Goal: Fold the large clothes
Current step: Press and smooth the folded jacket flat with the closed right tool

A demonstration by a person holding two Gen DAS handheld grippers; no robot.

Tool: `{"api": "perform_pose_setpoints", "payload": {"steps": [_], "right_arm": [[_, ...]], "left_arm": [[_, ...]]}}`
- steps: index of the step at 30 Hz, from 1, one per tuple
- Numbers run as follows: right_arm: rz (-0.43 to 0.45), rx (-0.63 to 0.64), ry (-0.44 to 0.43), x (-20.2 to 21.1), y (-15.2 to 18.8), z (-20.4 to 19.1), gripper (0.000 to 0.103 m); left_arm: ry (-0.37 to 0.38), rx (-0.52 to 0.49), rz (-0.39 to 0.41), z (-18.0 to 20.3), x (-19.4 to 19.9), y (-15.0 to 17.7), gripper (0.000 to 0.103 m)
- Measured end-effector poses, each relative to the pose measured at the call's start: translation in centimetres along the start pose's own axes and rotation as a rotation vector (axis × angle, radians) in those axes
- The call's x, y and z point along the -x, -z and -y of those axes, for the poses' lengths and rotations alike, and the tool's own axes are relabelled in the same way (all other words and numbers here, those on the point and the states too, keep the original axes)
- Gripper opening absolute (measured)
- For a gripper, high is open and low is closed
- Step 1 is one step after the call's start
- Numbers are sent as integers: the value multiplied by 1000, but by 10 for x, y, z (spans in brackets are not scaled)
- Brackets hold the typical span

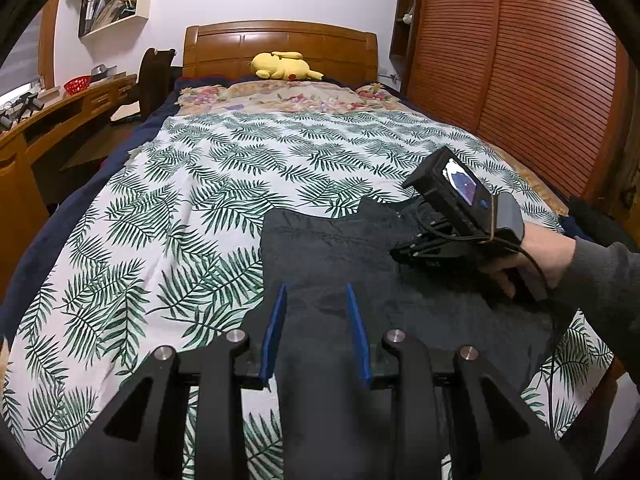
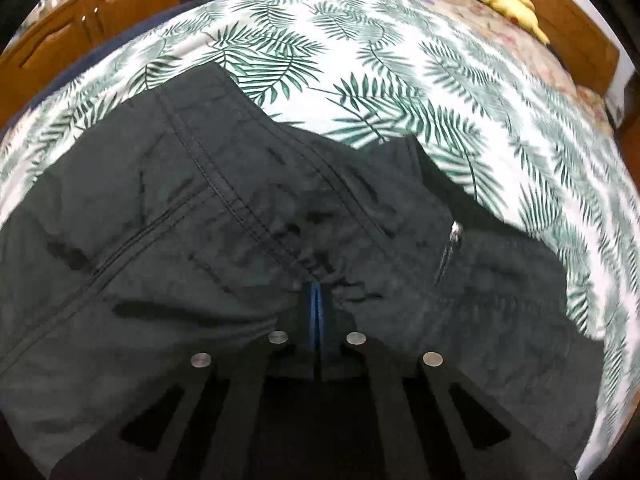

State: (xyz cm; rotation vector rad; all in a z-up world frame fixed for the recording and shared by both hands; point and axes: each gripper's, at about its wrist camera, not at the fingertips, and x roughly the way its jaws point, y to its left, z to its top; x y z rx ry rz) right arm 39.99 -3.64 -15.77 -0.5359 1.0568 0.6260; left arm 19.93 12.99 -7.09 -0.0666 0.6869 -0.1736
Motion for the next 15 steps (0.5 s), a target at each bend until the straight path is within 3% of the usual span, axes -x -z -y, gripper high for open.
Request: {"api": "perform_pose_setpoints", "payload": {"steps": [15], "right_arm": [[166,-16,55,14,-43,-1,0]], "left_arm": [[15,-17,-5,9,-6,-2,29]]}}
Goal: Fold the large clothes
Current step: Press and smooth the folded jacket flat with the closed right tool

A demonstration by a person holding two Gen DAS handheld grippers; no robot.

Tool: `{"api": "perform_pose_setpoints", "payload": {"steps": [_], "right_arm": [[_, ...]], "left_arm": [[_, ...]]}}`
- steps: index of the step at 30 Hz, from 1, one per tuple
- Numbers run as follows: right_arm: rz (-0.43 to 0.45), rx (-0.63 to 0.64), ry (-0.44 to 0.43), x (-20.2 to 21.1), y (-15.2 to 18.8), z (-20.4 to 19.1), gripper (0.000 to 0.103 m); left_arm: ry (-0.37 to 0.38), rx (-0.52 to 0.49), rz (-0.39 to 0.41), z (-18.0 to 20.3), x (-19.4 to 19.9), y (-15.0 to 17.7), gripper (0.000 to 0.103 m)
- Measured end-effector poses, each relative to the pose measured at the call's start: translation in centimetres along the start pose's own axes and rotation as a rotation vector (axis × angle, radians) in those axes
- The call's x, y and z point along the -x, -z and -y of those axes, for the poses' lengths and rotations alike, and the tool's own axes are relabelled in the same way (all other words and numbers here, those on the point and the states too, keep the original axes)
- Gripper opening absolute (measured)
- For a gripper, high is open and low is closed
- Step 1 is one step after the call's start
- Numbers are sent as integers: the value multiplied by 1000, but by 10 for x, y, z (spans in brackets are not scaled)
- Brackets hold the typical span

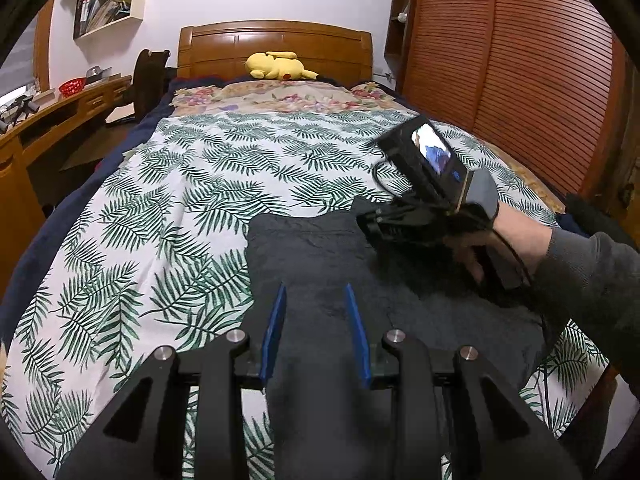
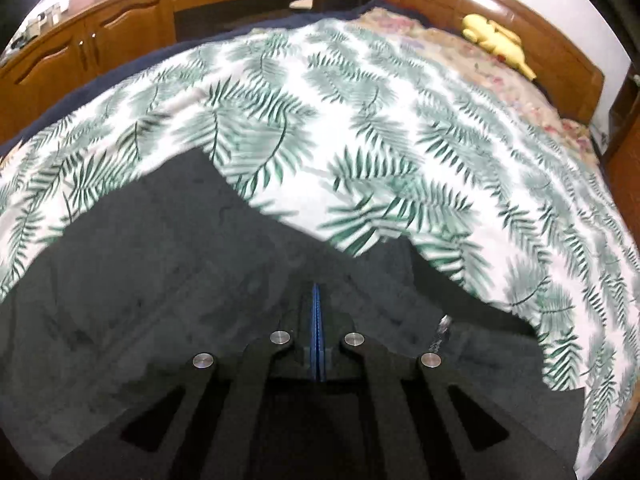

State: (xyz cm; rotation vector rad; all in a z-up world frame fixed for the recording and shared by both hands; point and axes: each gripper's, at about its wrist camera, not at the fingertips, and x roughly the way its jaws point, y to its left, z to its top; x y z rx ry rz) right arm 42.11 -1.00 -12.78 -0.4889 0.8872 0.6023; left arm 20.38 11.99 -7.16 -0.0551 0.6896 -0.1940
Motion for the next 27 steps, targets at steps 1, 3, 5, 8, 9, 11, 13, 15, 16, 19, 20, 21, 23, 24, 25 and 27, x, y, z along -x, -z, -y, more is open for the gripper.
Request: {"api": "perform_pose_setpoints", "payload": {"steps": [1,3,5,8,9,11,13,15,16,19,20,21,23,24,25,27], "right_arm": [[19,-14,6,7,-1,4,0],[40,-46,22,20,-1,17,2],[25,-65,31,28,4,34,53],[11,-88,99,38,19,61,67],[-6,-104,103,37,23,67,67],[-43,-158,94,41,37,85,67],[-62,-161,88,43,46,91,67],[-92,-144,90,42,54,91,64],[-105,-127,110,40,57,90,52],[-107,-106,108,35,62,91,20],[-100,-103,107,35,61,93,12],[-89,-107,113,34,60,96,9],[-63,-91,150,33,58,96,5],[-53,-83,166,31,55,95,5],[-37,-84,187,29,53,97,5],[-17,-99,222,24,51,102,4]], "left_arm": [[3,-4,-3,2,-1,0,29],[17,-12,-8,8,-4,0,29],[34,-19,-18,15,-8,1,29],[43,-41,-34,26,-14,3,29],[46,-49,-40,31,-16,4,29],[49,-65,-51,38,-20,5,29],[55,-79,-62,46,-24,6,29],[59,-93,-75,53,-29,7,29],[60,-100,-81,56,-31,8,29],[65,-116,-99,65,-37,12,29],[68,-124,-103,68,-38,14,29],[71,-136,-107,73,-39,16,29],[72,-151,-112,80,-40,19,29],[73,-158,-117,83,-42,21,29],[73,-163,-120,86,-43,22,29],[70,-169,-125,90,-45,23,29]]}}
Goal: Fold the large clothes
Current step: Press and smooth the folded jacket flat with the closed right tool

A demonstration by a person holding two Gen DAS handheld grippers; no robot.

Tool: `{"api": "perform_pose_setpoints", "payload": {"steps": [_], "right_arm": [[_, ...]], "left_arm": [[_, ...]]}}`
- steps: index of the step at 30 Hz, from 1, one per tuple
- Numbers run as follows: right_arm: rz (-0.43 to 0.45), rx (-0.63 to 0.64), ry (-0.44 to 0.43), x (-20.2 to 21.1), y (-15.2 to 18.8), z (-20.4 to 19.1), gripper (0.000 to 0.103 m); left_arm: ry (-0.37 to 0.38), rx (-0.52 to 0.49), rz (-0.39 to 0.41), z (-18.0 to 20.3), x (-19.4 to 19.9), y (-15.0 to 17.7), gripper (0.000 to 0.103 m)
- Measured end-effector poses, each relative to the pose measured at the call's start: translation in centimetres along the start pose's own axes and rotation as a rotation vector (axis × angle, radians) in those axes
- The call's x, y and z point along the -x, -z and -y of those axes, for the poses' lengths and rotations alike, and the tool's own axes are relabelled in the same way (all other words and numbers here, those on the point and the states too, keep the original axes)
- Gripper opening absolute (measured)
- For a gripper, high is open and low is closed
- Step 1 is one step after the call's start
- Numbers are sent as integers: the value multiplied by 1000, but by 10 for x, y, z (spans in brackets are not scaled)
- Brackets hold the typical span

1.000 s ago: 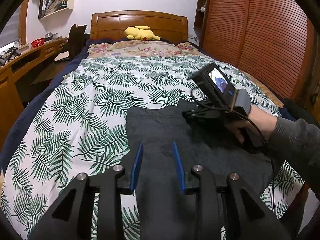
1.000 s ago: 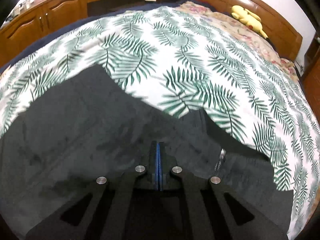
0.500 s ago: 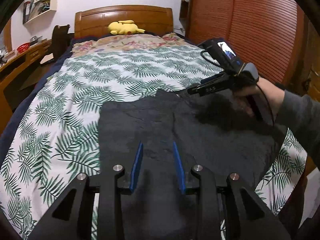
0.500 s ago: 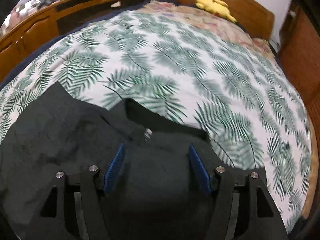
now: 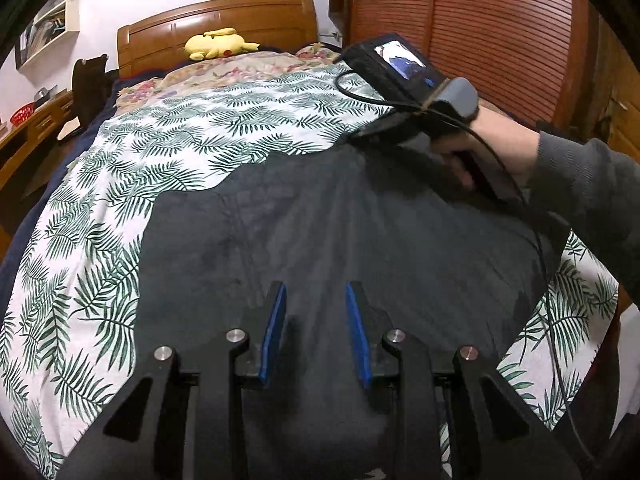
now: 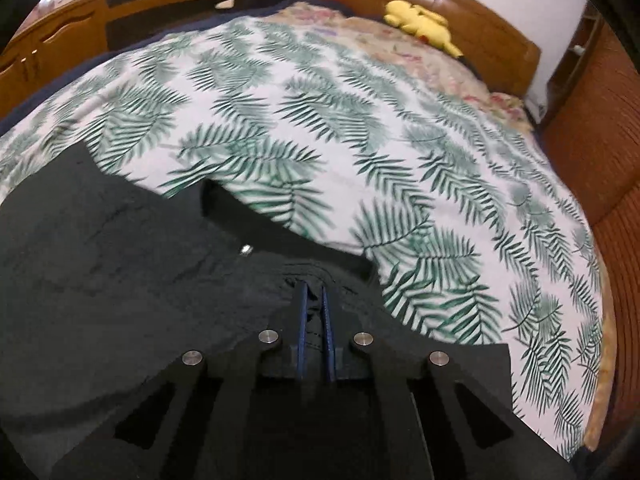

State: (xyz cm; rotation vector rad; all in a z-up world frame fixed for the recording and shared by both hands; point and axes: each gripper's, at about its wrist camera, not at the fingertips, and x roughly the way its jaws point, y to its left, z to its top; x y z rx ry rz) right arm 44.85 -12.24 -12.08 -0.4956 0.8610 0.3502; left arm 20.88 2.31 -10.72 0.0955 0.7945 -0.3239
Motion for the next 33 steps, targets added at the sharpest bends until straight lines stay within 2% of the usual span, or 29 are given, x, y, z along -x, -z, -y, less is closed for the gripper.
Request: {"api": "perform_pose_setpoints", "payload": {"steps": [2,5,6,7,8,9,10,14,19,21,23,24,25,26,27,29,33], "right_arm": [[6,-35,11,-5,-3,7,4],[-10,-82,-43,-5,-4,18,6],[-7,-78,-56,-1,-3,20,14],[8,-86,-44,9,-1,27,32],[24,-106,-43,17,1,34,56],[41,-135,-56,26,4,46,66],[49,-146,-58,32,8,57,71],[12,-204,52,34,31,107,71],[-76,-315,68,14,68,155,70],[-115,-358,28,4,80,164,61],[-150,-408,-69,-6,90,170,54],[-143,-400,-69,-5,92,169,43],[-127,-381,-59,-2,94,168,27],[-117,-361,-64,0,94,166,4],[-114,-345,-62,2,94,166,4],[-99,-328,22,5,94,168,3],[-43,-448,84,25,98,176,4]], "left_arm": [[-1,-2,-6,3,-3,-2,29],[0,1,-11,5,-5,-4,29],[3,1,-10,6,-5,-4,29],[3,0,-9,6,-5,-5,29],[4,0,-8,7,-5,-6,29],[6,0,-6,8,-5,-6,29],[9,2,-4,8,-4,-6,29],[16,16,22,10,3,-8,29],[18,16,40,14,6,-12,29],[20,10,38,17,5,-13,29],[19,6,35,19,3,-14,29],[20,2,33,21,2,-14,29],[21,1,33,21,1,-15,29],[20,0,32,22,1,-15,29],[22,1,33,23,0,-16,29],[23,3,34,24,-1,-17,29],[14,12,45,27,-1,-20,29]]}}
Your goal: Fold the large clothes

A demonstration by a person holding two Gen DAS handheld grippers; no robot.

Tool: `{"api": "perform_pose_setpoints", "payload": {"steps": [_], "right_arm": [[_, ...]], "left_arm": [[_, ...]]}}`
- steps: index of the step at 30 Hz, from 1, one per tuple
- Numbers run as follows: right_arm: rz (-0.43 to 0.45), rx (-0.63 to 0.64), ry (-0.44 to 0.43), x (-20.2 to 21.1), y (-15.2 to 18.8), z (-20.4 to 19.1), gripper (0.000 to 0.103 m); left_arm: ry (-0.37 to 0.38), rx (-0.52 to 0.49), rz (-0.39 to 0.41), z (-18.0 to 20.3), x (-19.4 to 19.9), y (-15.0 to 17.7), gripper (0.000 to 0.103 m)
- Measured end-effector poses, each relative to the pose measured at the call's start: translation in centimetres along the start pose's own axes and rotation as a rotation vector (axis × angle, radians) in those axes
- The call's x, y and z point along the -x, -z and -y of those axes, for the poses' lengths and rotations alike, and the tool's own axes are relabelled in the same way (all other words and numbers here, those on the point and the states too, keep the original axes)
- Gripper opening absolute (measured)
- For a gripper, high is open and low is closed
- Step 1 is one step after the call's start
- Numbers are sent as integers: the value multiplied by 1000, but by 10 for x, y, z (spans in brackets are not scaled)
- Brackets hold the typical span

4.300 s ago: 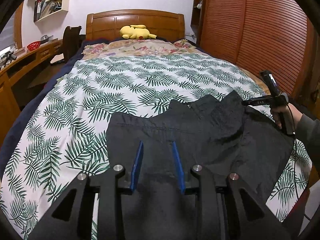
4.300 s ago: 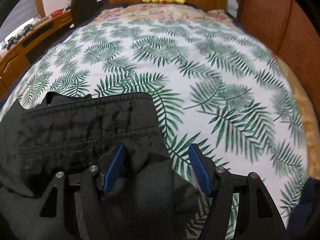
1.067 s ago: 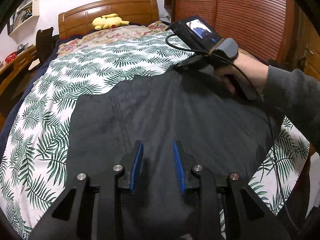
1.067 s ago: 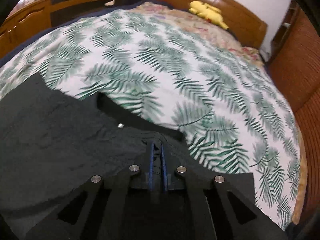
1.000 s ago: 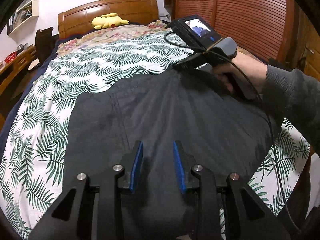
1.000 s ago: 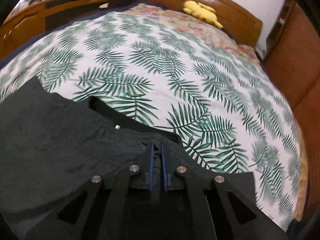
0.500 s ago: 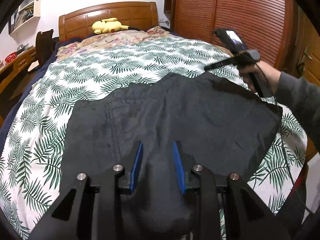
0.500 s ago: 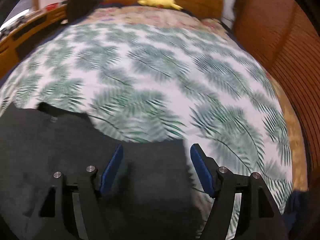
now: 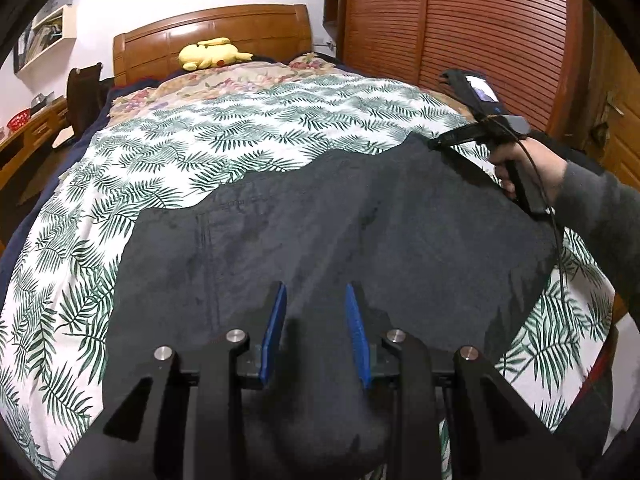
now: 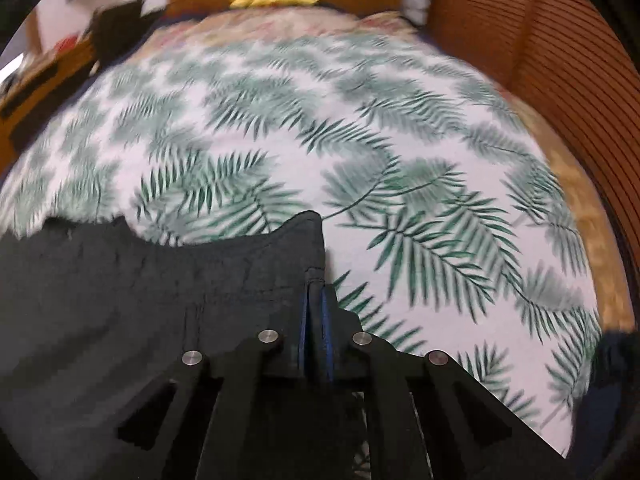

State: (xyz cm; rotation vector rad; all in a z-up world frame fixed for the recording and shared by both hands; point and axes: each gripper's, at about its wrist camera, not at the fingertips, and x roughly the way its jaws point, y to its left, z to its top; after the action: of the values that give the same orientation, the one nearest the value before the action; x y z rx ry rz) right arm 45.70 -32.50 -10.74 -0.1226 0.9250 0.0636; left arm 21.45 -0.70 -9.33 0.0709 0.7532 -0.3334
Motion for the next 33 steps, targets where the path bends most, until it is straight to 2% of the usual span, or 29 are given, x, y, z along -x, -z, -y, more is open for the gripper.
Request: {"api": "perform_pose_setpoints", "payload": {"steps": [3,4,6,7,11,16,21,24,28,33], "right_arm": [[43,66,24,26,7,-15,19],[45,76,11,36,11,-18,34],[64,97,-31,56,21,-23,52],[76,105,-44,64,26,-26,55],[96,154,-144,97,63,-36,57],[80,213,-207,114,114,-55,57],[96,188,-183,126,148,-51,57],[98,185,-141,128,162,-41,57],[-19,145,-108,109,180,-25,57],[28,119,-141,105,195,-16,58]], "left_arm": [[5,11,12,5,2,-2,29],[4,15,15,6,2,-2,29],[15,18,17,12,3,-2,29],[19,16,21,15,4,-2,29],[42,4,29,30,7,1,29],[63,-22,21,47,7,6,29],[85,-4,12,53,4,9,29],[75,-11,15,57,6,11,29],[65,-10,18,59,6,14,29],[72,-15,17,64,5,15,29]]}}
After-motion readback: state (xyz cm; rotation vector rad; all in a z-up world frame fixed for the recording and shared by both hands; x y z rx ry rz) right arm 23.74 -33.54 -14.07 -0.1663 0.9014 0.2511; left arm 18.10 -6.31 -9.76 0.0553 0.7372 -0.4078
